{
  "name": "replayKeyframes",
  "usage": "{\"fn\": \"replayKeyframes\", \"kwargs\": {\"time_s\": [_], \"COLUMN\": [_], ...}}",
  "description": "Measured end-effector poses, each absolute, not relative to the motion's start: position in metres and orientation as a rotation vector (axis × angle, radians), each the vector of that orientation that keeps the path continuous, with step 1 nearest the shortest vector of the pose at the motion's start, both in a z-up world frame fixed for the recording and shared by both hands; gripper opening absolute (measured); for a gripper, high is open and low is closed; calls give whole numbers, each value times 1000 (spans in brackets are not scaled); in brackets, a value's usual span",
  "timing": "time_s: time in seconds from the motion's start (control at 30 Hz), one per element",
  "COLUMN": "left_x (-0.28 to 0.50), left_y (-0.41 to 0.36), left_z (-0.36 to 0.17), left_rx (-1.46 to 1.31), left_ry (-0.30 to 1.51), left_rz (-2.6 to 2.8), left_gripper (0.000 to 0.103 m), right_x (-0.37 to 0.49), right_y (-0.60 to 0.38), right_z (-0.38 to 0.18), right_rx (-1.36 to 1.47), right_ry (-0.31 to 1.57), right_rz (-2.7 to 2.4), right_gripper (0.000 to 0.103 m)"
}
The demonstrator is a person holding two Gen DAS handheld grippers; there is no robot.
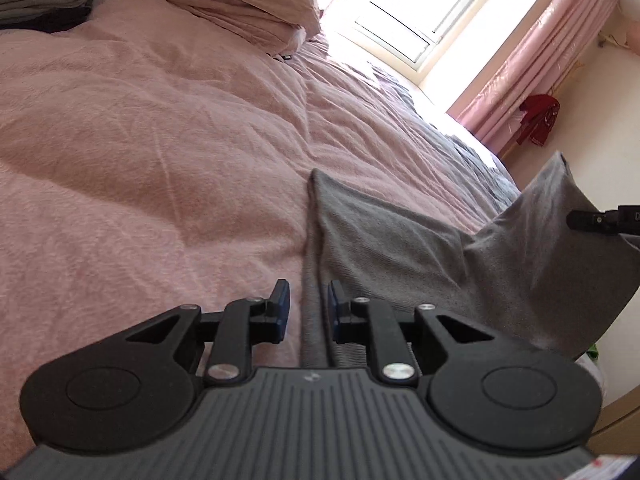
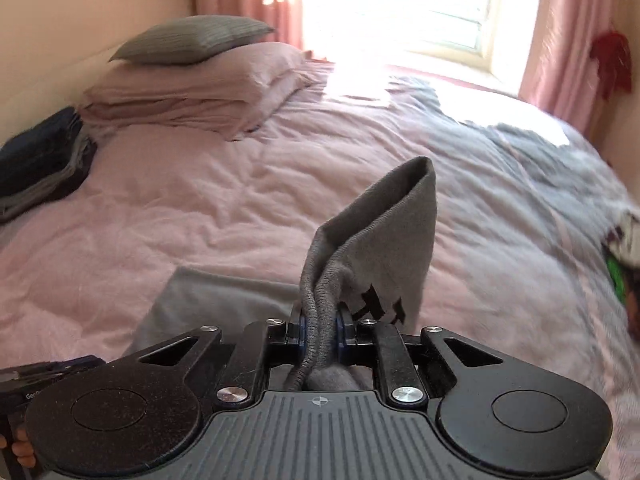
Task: Fold clothes
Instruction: 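Lift the held skirt edge with both grippers to fold it over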
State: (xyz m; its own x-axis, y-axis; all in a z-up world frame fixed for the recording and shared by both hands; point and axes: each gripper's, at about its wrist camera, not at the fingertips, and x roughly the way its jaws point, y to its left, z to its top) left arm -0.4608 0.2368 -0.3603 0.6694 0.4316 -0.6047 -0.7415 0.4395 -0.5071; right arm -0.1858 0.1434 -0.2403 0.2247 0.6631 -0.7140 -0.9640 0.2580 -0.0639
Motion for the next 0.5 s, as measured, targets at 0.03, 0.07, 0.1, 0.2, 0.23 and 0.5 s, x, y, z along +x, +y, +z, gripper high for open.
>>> {"fn": "replayKeyframes", "kwargs": {"time_s": [0.03,0.07,0.1,0.2,0.23,0.5], "left_x": [-470,-479,-487,-509,-515,-528], "left_y": [239,241,243,248,249,238], "left_z": [-362,-363,-365,-372,-374,-362], "left_rx": [-850,-867,-881,-912,-924,-936], "left_ry": [407,395,384,360,355,340], "left_rz": [762,767,773,798,800,772], "left_gripper": [15,15,15,14,13,12], "right_x": [-215,-243,-270,-336,-350,-350], "right_y": [155,165,173,196,203,151], "right_z": [-241,-245,-254,-313,-341,-352], "right_rx": [-614,-668,-724,-869,-916,-808], "right_ry": [593,550,510,445,450,506], "right_rz": [1224,1231,1230,1205,1200,1357], "right_gripper": [10,10,10,17,31,44]}}
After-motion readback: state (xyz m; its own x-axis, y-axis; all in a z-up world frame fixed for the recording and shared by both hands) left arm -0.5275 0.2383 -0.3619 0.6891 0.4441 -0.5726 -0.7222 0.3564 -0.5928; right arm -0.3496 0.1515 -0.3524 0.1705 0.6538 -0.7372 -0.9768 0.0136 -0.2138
